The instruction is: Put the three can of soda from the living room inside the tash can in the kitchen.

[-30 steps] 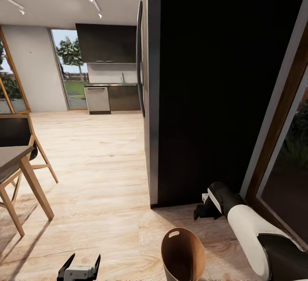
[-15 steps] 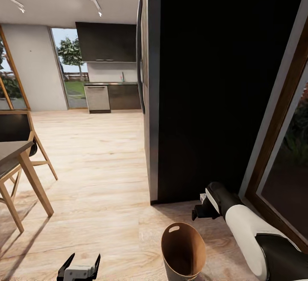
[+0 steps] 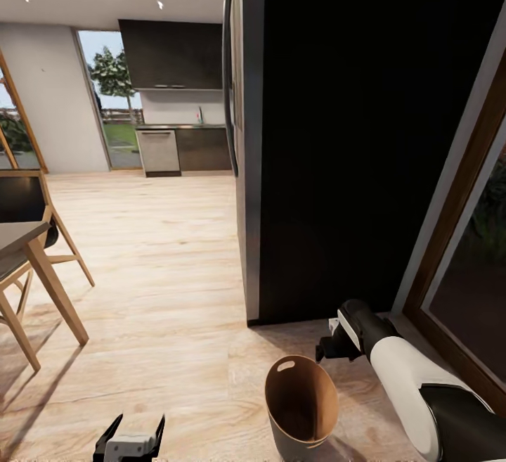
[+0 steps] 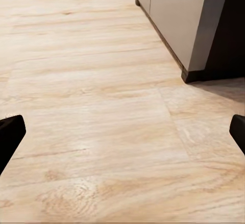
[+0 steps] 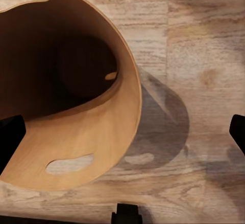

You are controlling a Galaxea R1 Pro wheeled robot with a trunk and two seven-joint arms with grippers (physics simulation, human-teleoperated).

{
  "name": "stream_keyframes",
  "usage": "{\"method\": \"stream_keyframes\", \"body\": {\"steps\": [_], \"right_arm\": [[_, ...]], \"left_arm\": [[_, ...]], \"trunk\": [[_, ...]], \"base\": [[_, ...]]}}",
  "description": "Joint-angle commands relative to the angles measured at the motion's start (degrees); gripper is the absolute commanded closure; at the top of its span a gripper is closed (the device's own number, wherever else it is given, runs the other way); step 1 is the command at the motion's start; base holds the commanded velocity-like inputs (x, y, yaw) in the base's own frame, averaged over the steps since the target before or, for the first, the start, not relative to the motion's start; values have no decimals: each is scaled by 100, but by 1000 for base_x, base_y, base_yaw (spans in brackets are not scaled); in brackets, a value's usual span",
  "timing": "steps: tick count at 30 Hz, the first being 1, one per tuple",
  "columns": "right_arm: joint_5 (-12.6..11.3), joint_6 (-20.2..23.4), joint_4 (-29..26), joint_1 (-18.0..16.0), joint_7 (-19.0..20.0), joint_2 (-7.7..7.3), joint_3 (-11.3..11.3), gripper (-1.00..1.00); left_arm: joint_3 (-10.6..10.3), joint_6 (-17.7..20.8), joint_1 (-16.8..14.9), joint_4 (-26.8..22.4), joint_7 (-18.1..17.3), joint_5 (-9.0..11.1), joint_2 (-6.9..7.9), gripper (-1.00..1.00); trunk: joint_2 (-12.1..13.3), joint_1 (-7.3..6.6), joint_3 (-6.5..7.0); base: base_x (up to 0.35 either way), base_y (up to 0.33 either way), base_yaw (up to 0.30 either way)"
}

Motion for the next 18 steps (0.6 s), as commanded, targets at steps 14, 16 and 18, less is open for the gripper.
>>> {"method": "stream_keyframes", "body": {"steps": [14, 16, 18], "right_arm": [[2, 0, -9, 6, 1, -1, -1, -100], [2, 0, -9, 6, 1, -1, -1, -100], [2, -55, -7, 6, 0, -1, -1, -100]], "left_arm": [[3, 33, 0, -30, 9, -4, -5, -100], [9, 47, 0, -81, 17, -2, -10, -100], [18, 58, 0, -173, 24, -2, -14, -100]], "trunk": [[-15, 28, -244], [-15, 28, -244], [-15, 28, -244]], "base": [[0, 0, 0], [0, 0, 0], [0, 0, 0]]}}
